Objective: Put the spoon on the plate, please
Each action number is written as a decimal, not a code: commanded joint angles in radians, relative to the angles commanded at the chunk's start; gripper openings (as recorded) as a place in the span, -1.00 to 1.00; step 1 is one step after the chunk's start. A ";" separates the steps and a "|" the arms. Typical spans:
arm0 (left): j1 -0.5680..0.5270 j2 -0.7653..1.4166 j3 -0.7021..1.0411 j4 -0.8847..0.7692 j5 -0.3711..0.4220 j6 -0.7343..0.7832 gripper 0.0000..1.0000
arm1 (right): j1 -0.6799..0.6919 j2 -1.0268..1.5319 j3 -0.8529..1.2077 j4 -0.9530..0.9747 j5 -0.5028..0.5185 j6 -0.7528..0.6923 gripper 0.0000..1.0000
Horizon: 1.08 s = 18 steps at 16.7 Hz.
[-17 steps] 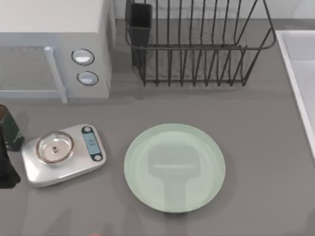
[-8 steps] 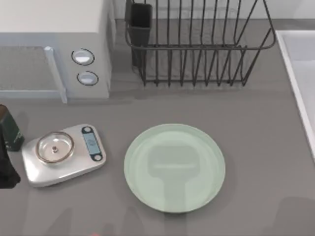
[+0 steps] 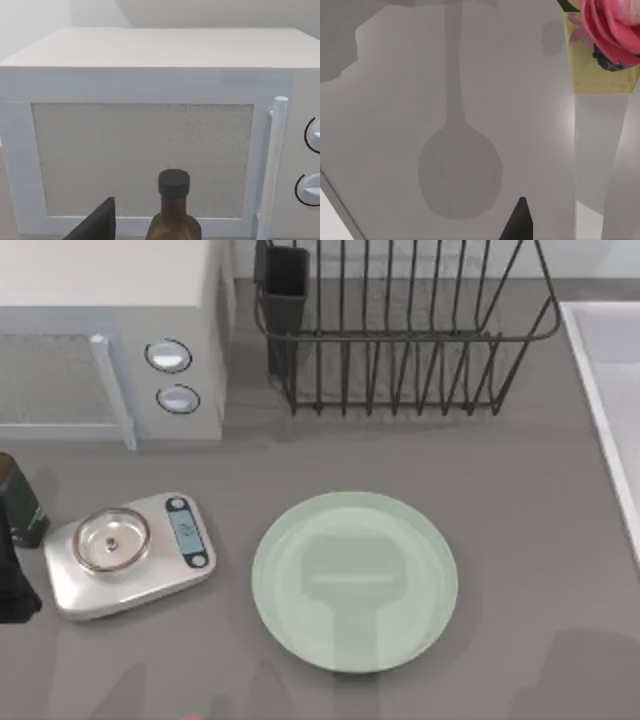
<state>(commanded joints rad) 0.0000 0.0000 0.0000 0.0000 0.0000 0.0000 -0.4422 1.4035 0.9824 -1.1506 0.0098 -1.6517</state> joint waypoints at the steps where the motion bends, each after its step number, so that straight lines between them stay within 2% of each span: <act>1: 0.000 0.000 0.000 0.000 0.000 0.000 1.00 | 0.025 0.018 0.021 -0.002 0.000 -0.042 -1.00; 4: 0.000 0.000 0.000 0.000 0.000 0.000 1.00 | 0.132 0.096 0.106 -0.010 -0.001 -0.230 -1.00; 7: 0.000 0.000 0.000 0.000 0.000 0.000 1.00 | 0.277 0.203 0.209 -0.025 -0.004 -0.509 -1.00; 15: 0.000 0.000 0.000 0.000 0.000 0.000 1.00 | 0.745 0.532 0.504 -0.063 -0.034 -1.484 -1.00; 18: 0.000 0.000 0.000 0.000 0.000 0.000 1.00 | 0.915 0.629 0.610 -0.058 -0.041 -1.802 -1.00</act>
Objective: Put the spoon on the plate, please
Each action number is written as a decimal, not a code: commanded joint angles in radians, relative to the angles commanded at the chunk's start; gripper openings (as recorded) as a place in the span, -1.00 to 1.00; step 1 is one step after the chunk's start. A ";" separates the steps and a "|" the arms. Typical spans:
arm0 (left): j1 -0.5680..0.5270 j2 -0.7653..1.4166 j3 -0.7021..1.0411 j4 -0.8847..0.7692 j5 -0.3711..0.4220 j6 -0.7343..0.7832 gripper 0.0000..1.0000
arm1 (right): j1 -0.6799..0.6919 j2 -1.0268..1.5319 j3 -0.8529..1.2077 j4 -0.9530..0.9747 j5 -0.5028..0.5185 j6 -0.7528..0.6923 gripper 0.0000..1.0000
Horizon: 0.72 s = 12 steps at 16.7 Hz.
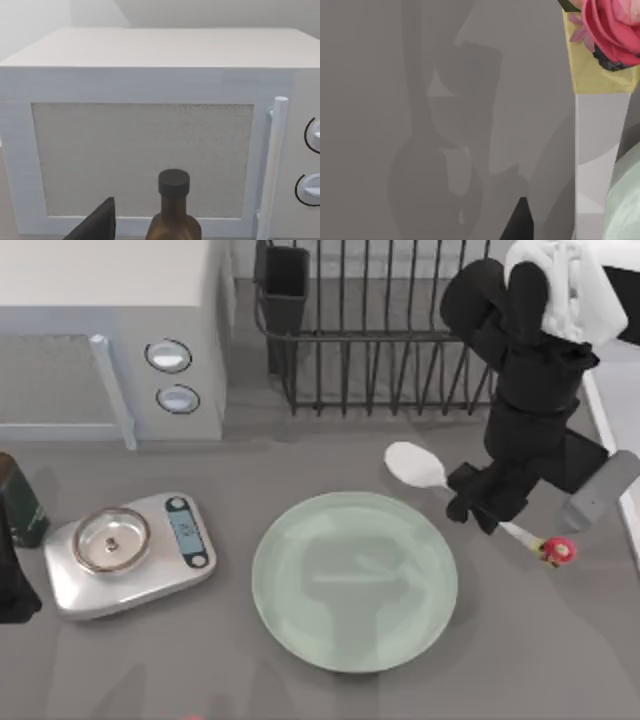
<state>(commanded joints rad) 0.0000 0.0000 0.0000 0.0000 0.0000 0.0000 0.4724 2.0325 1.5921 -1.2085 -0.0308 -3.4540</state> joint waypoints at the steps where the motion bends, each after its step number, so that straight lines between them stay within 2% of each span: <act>1: 0.000 0.000 0.000 0.000 0.000 0.000 1.00 | 0.051 0.027 0.033 0.004 -0.001 -0.088 -1.00; 6: 0.000 0.000 0.000 0.000 0.000 0.000 1.00 | 0.245 0.118 0.156 0.026 0.008 -0.393 -1.00; 8: 0.000 0.000 0.000 0.000 0.000 0.000 1.00 | 0.283 0.134 0.179 0.031 0.012 -0.447 -1.00; 12: 0.000 0.000 0.000 0.000 0.000 0.000 1.00 | 0.292 0.138 0.185 0.033 0.013 -0.459 -1.00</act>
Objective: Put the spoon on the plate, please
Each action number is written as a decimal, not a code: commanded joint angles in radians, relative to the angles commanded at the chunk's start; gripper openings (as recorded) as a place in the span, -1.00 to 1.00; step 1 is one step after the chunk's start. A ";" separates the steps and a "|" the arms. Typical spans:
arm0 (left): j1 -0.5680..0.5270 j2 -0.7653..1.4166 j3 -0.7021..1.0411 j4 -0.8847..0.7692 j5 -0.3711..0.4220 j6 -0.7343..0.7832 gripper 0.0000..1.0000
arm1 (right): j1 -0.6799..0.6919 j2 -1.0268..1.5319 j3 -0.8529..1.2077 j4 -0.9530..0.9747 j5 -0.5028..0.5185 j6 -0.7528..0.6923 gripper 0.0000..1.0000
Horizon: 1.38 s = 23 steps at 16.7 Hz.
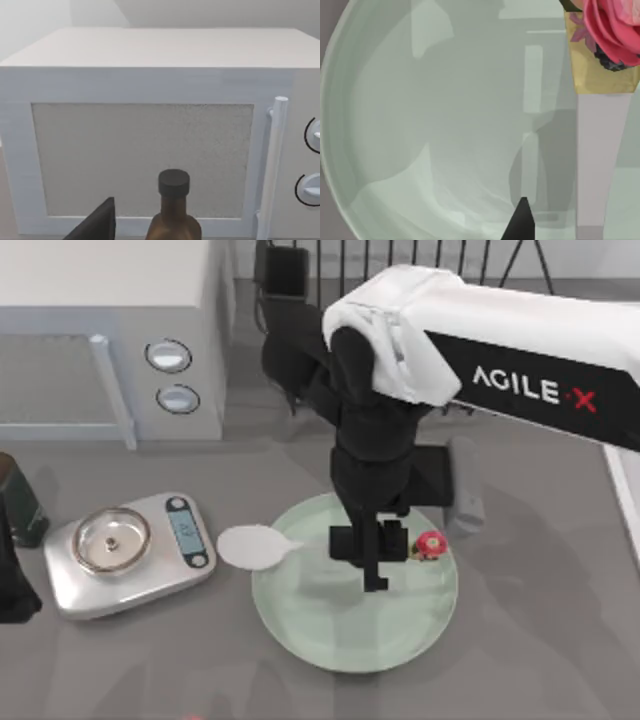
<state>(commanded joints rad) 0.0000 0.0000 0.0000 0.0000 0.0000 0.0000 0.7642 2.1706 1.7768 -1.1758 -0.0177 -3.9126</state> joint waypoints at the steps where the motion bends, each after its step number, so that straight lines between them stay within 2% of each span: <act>1: 0.000 0.000 0.000 0.000 0.000 0.000 1.00 | 0.000 0.000 0.000 0.000 0.000 0.000 -1.00; 16: 0.000 0.000 0.000 0.000 0.000 0.000 1.00 | -0.076 -0.025 -0.028 0.134 0.062 0.034 -1.00; 23: 0.000 0.000 0.000 0.000 0.000 0.000 1.00 | -0.053 -0.030 -0.048 0.171 0.038 0.024 -1.00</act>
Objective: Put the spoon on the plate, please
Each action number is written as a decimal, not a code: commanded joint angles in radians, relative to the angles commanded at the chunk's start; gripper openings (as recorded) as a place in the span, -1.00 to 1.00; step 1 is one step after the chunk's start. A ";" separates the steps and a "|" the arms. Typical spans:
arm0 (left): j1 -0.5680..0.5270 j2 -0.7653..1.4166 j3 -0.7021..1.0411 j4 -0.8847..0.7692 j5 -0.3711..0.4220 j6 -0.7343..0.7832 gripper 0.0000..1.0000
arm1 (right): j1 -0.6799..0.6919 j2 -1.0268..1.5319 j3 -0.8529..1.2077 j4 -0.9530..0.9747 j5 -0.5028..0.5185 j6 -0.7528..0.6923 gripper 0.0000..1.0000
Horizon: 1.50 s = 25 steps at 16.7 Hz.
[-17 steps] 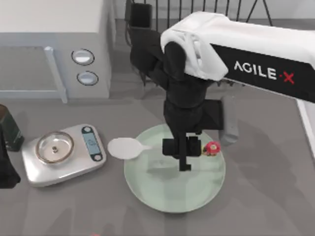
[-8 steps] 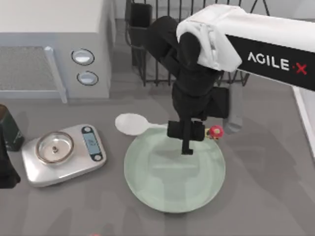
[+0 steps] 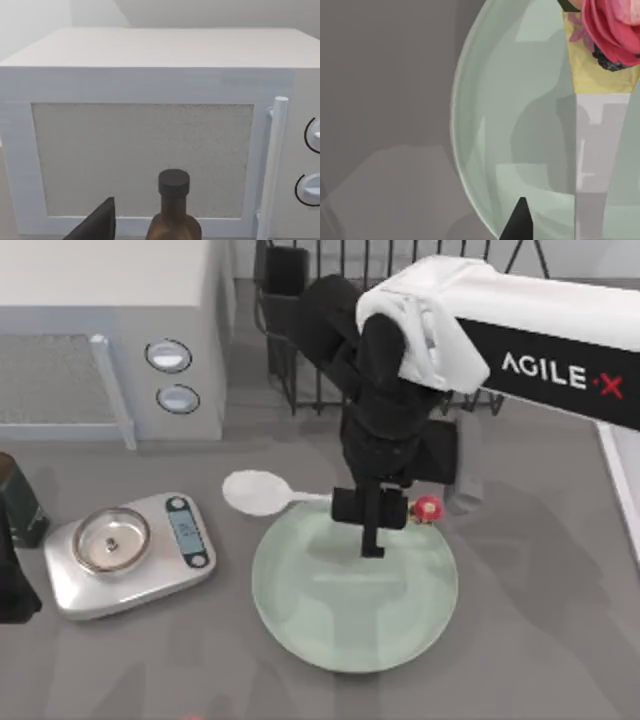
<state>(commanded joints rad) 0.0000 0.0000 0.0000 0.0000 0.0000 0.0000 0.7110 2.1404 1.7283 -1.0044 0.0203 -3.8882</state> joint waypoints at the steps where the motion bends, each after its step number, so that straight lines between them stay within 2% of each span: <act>1: 0.000 0.000 0.000 0.000 0.000 0.000 1.00 | 0.007 0.001 -0.004 0.000 -0.006 -0.003 -1.00; 15: 0.000 0.000 0.000 0.000 0.000 0.000 1.00 | 0.057 0.075 -0.061 -0.017 -0.038 -0.020 -1.00; 25: 0.000 0.000 0.000 0.000 0.000 0.000 1.00 | 0.057 0.075 -0.061 -0.017 -0.038 -0.020 0.51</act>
<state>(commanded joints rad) 0.0000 0.0000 0.0000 0.0000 0.0000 0.0000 0.7679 2.2157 1.6674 -1.0213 -0.0173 -3.9083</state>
